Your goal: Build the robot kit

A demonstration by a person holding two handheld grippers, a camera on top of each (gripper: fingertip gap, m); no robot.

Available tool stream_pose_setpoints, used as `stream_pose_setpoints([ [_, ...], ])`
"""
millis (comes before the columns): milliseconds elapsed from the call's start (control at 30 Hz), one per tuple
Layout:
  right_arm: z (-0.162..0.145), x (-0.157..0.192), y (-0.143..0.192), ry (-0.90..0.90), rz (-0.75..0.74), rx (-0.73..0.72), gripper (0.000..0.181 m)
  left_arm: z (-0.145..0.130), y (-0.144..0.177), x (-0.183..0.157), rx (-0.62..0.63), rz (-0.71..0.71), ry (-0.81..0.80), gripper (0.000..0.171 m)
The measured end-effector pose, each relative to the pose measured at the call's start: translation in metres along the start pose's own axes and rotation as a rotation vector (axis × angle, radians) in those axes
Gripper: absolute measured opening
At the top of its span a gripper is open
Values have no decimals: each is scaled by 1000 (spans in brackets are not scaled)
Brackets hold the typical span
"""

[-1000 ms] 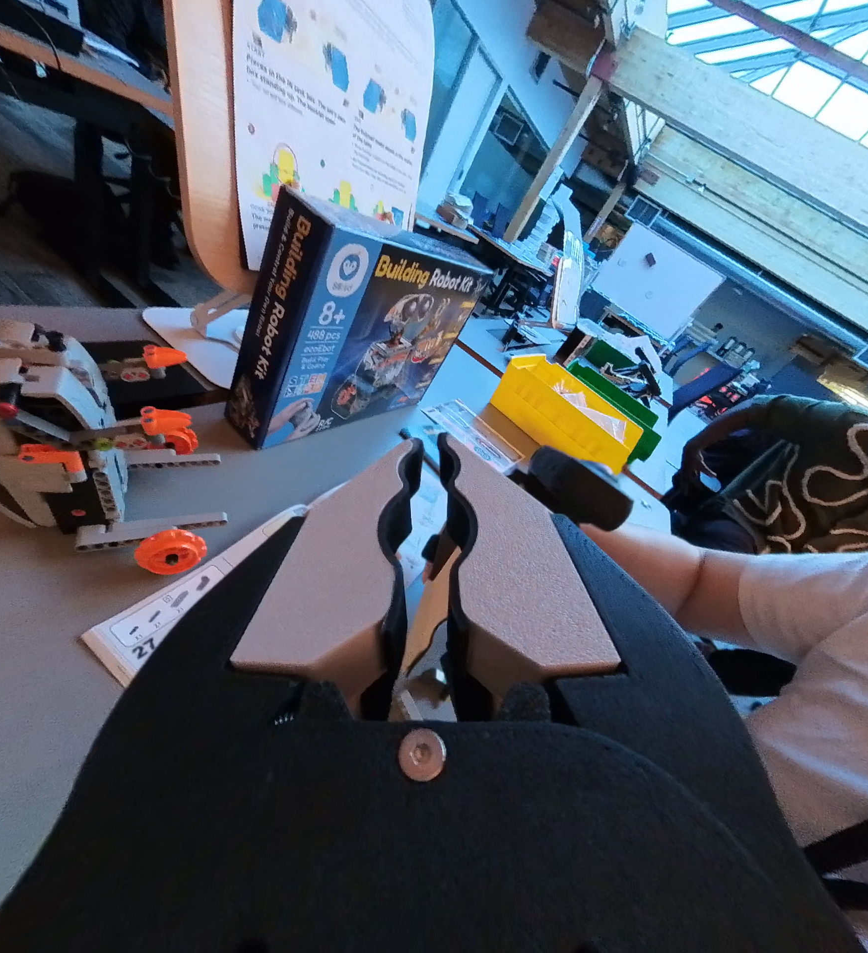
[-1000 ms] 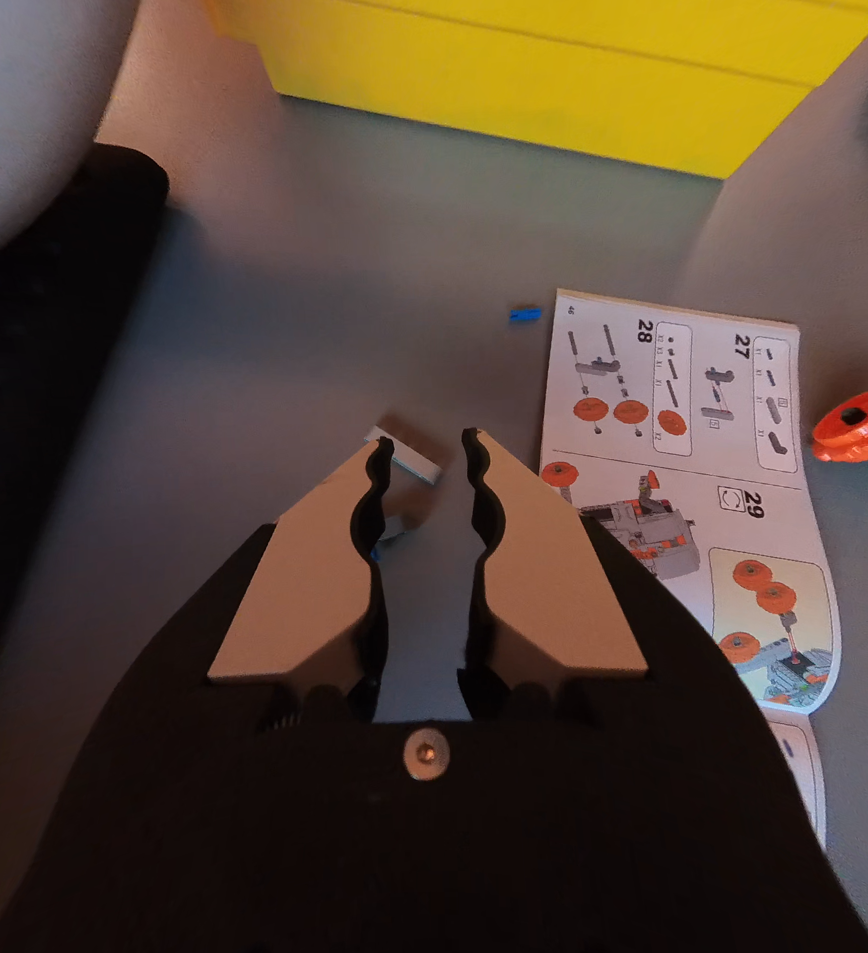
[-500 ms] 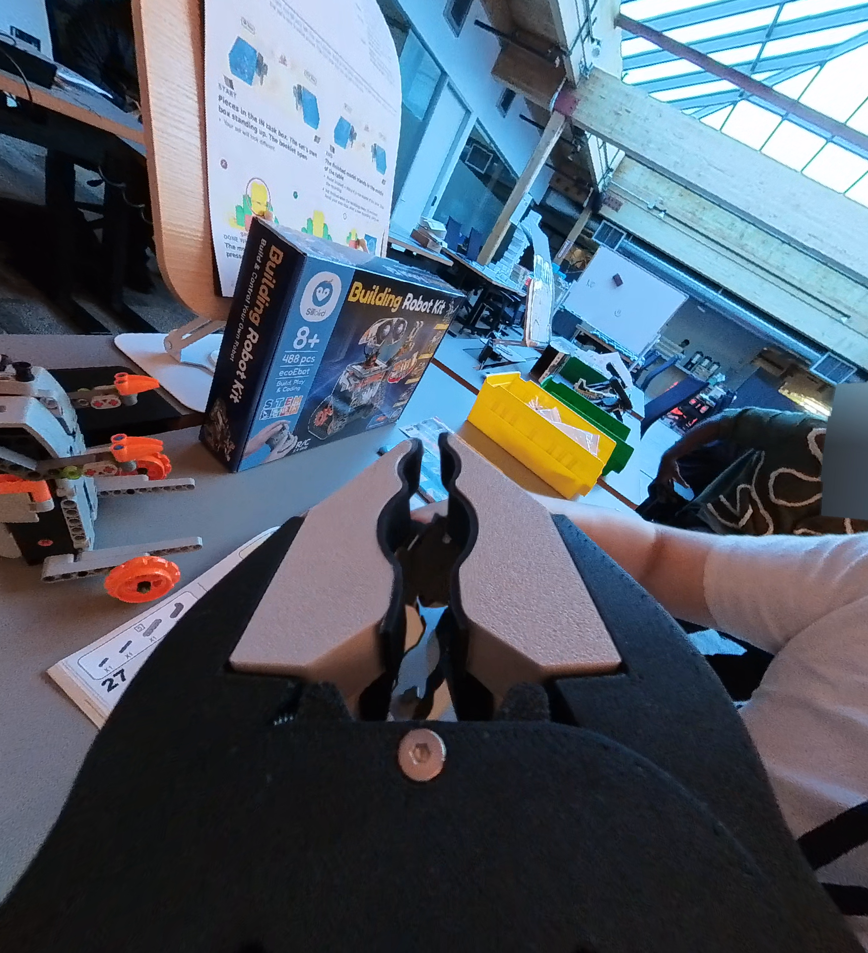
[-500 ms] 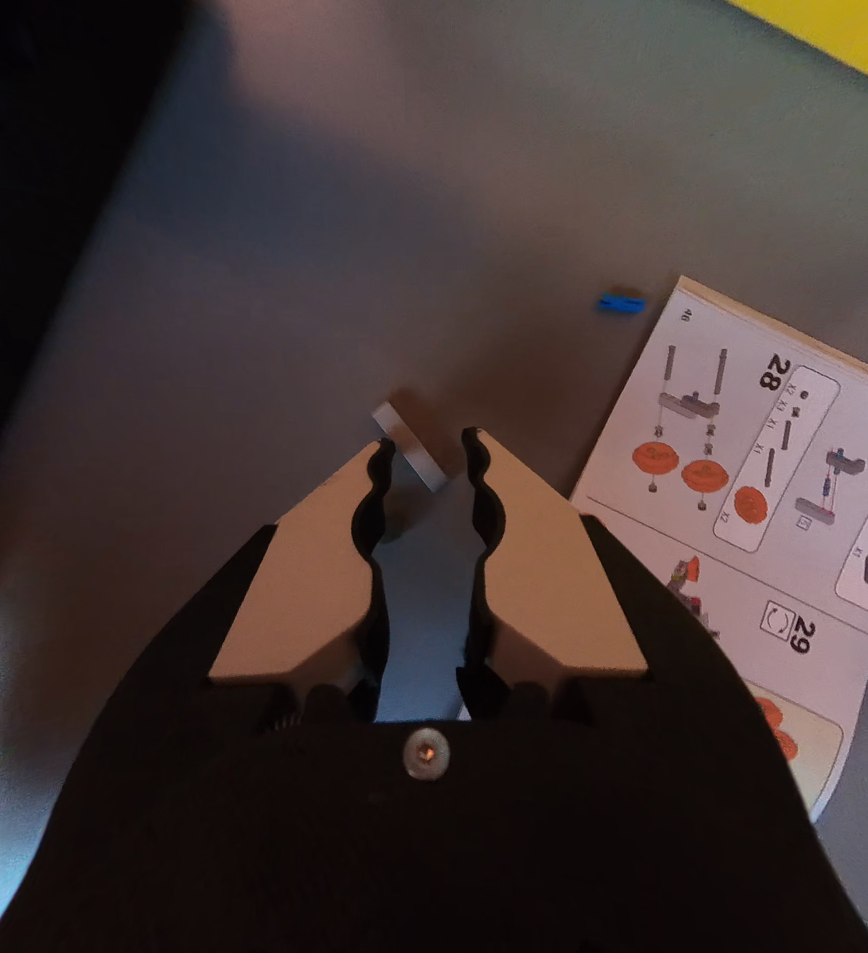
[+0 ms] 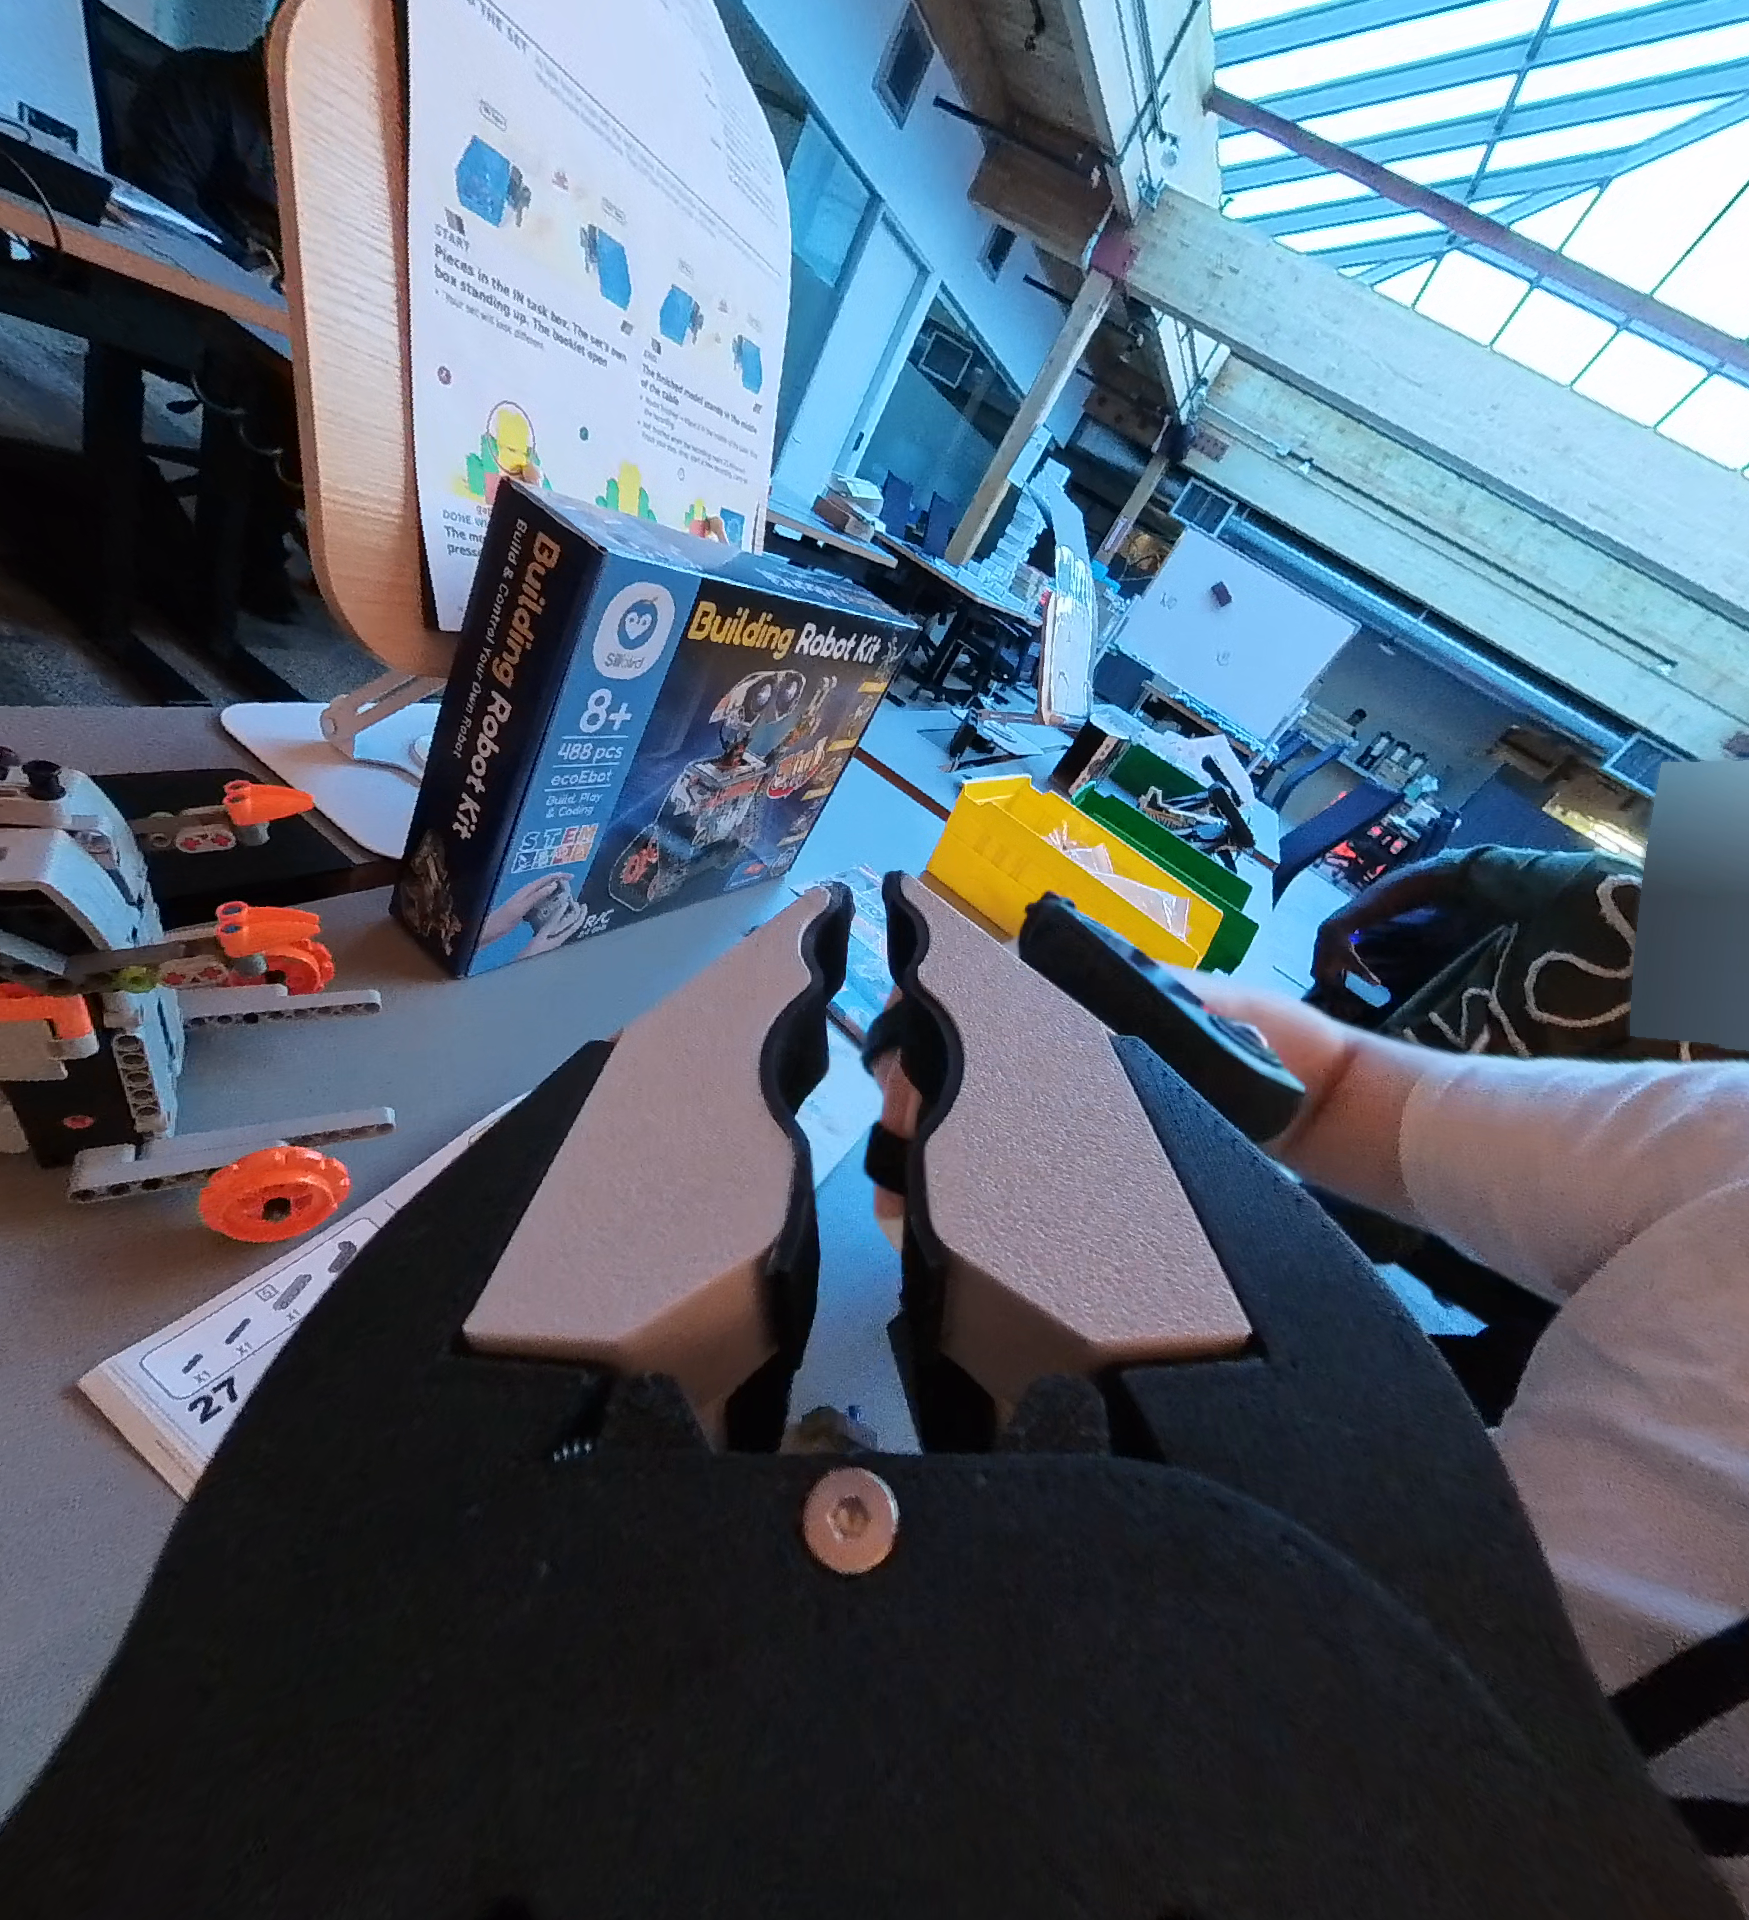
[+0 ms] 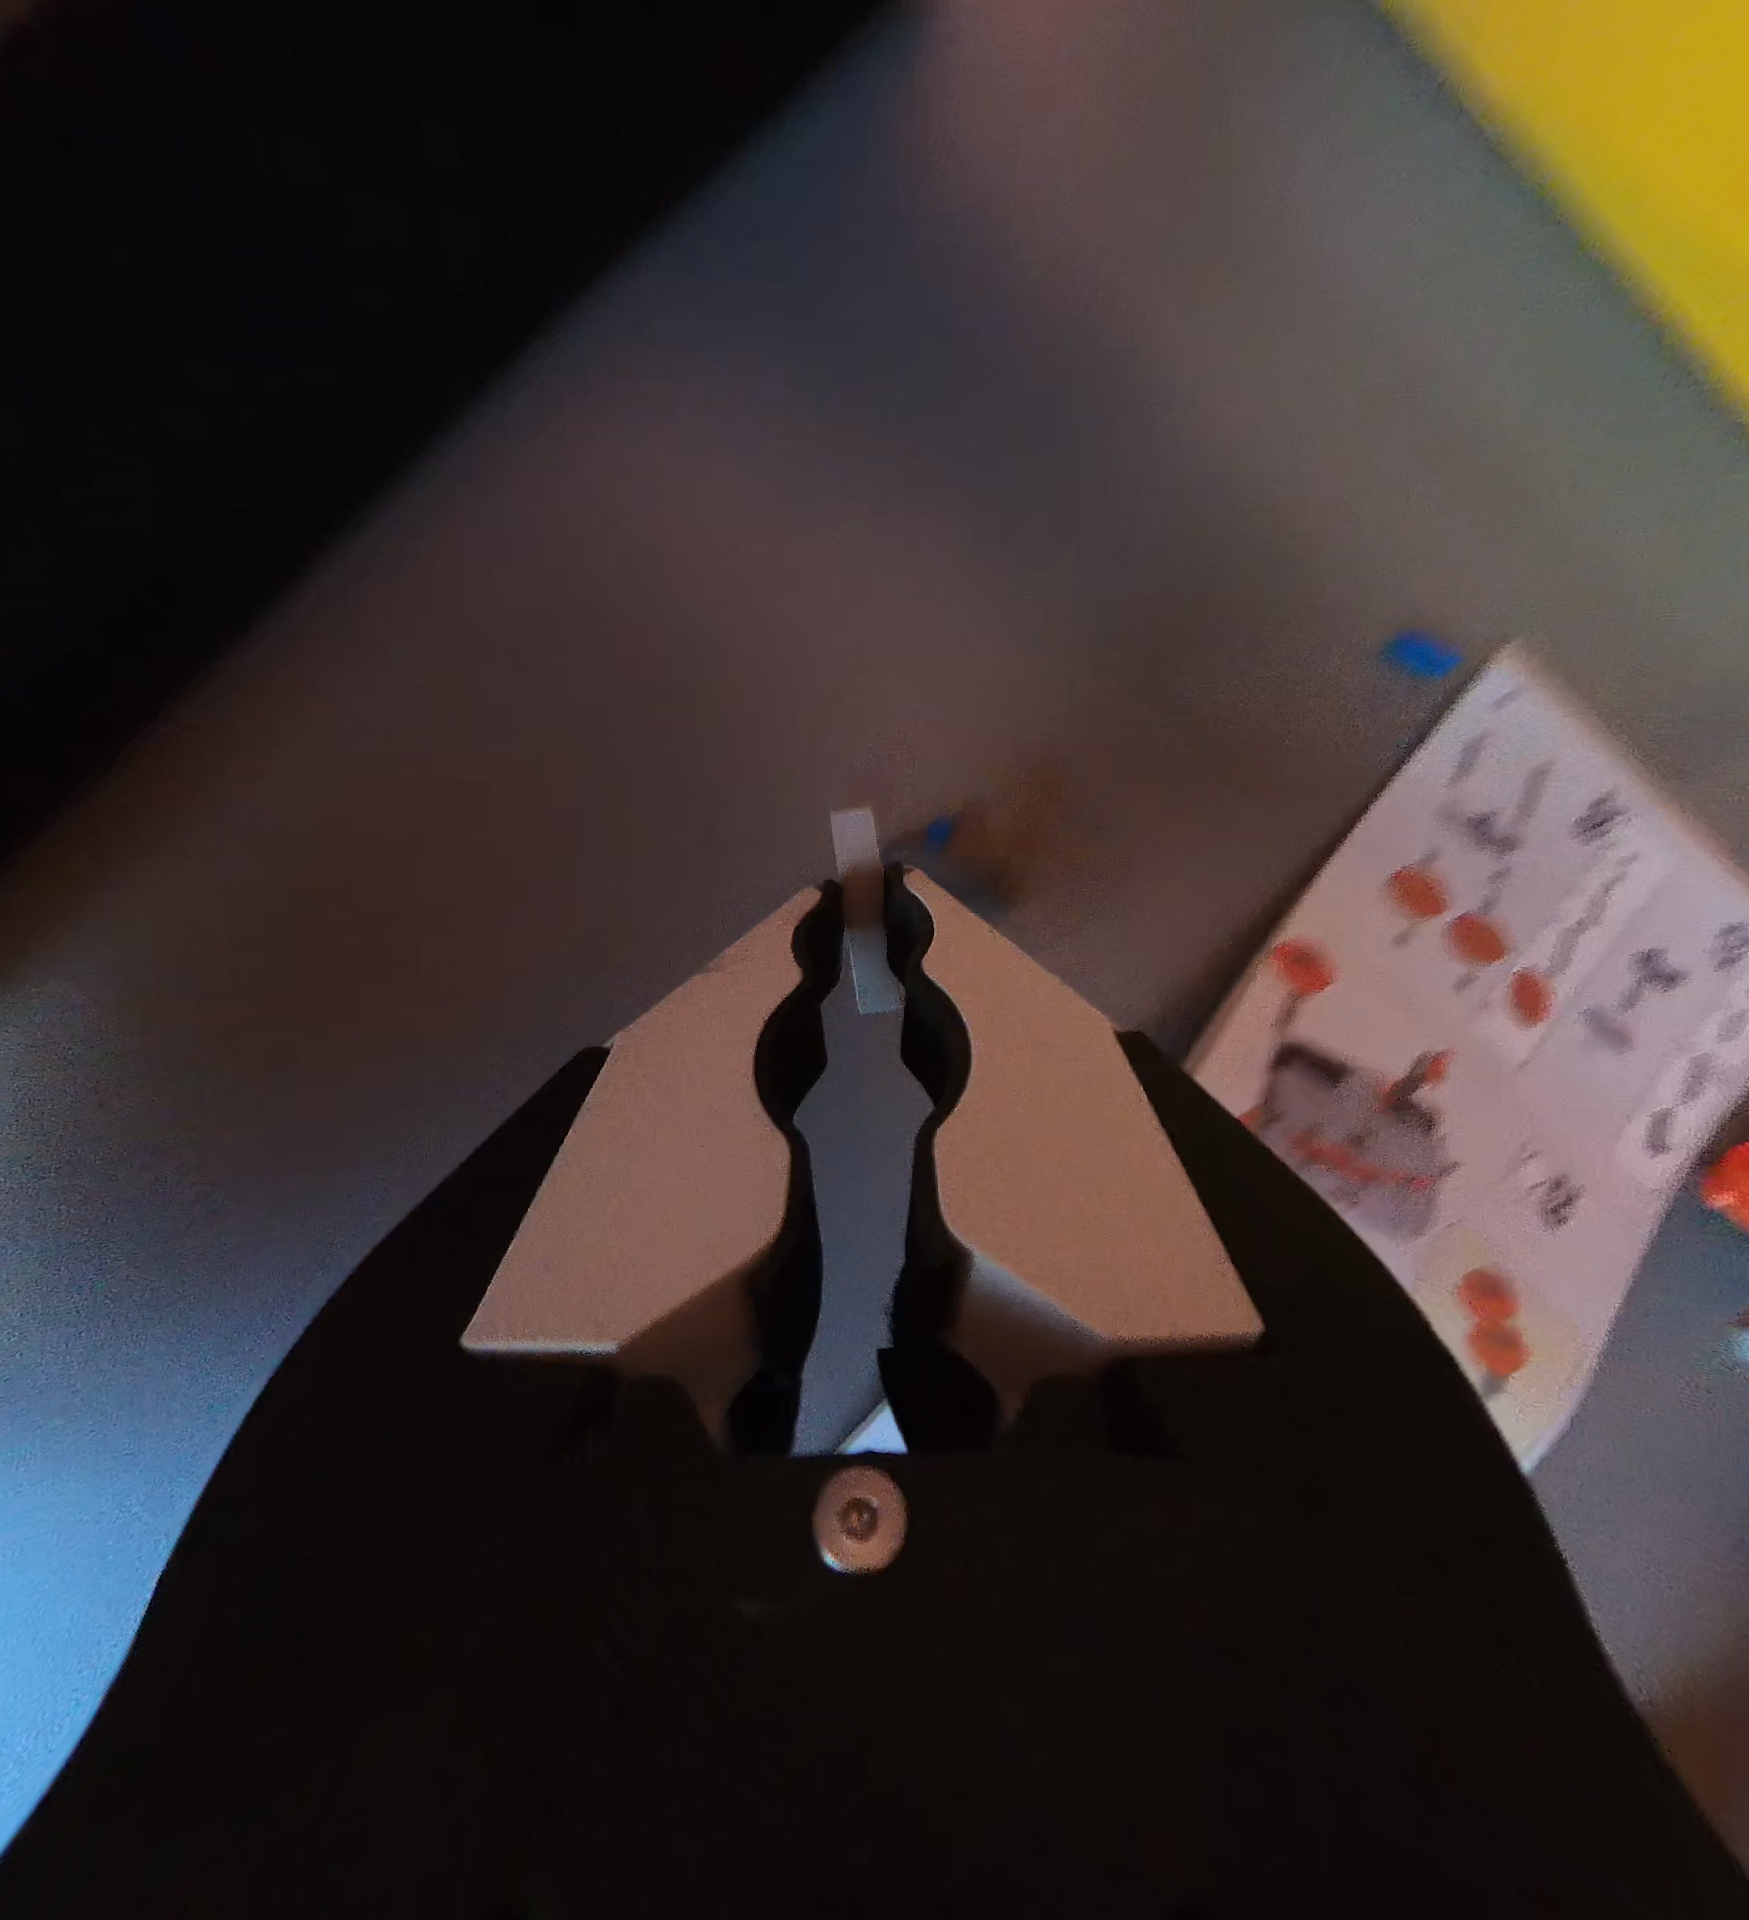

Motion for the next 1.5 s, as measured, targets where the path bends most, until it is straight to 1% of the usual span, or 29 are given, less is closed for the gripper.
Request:
stream_pose_setpoints([
  [100, -33, 33, 7, -17, 90, 121, 8, -2, -4, -2, 10, -6, -6, 4],
  [167, -43, 47, 7, 15, 127, 174, 8, -3, -8, -4, 19, -10, -8, 4],
  [267, -42, 56, 6, 85, 174, 183, 7, -8, -15, -6, 41, -14, -18, 4],
  [333, -42, 57, 6, 101, 178, 203, 8, -12, -19, -8, 62, -23, -28, 4],
  [400, -42, 55, 6, 86, 166, 216, 8, -16, -22, -8, 81, -28, -27, 4],
  [467, -43, 53, 7, 79, 138, 219, 17, -18, -23, -7, 90, -26, -24, 4],
  [633, -32, 53, 17, 1, 94, 169, 23, -19, -23, -9, 95, -32, -21, 4],
  [700, -17, 43, 22, -65, 24, 91, 25, -18, -23, -9, 93, -30, -26, 4],
  [733, -7, 31, 23, -105, -38, 33, 25, -17, -23, -8, 91, -28, -26, 4],
  [800, 17, -3, 25, -232, -207, -122, 28, -15, -23, -7, 82, -16, -23, 4],
  [833, 28, -25, 25, -327, -300, -213, 27, -14, -23, -5, 77, -3, -22, 4],
  [900, 37, -63, 18, -527, -454, -346, 30, -12, -22, -1, 70, 27, -27, 4],
  [933, 32, -77, 10, -624, -517, -354, 31, -11, -22, 0, 71, 41, -34, 4],
  [967, 27, -85, -1, -703, -535, -336, 31, -11, -20, 2, 75, 57, -44, 4],
  [1033, 21, -95, -26, -808, -526, -299, 31, -11, -18, 5, 82, 91, -65, 4],
  [1067, 20, -99, -36, -825, -530, -270, 31, -10, -16, 6, 81, 100, -72, 4],
  [1167, 16, -113, -55, -806, -600, -193, 31, -6, -14, 6, 66, 104, -70, 4],
  [1267, 10, -126, -62, -790, -679, -128, 31, -3, -14, 6, 51, 103, -58, 4],
  [1367, 10, -131, -69, -814, -695, -111, 30, -5, -15, 5, 61, 101, -60, 4],
  [1467, 5, -134, -71, -786, -749, -46, 25, -7, -16, 6, 71, 105, -63, 4],
  [1500, 5, -135, -72, -792, -752, -44, 26, -7, -16, 5, 70, 104, -62, 4],
])
Point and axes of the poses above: each gripper's, where its closed fingertips meet, y back along the fingers, z out of its top, x = y × z across the jaws, the point moved 1 cm from there along y, back along the fingers, and after that the axes turned 14 degrees about -x, right-handed, at the moved point
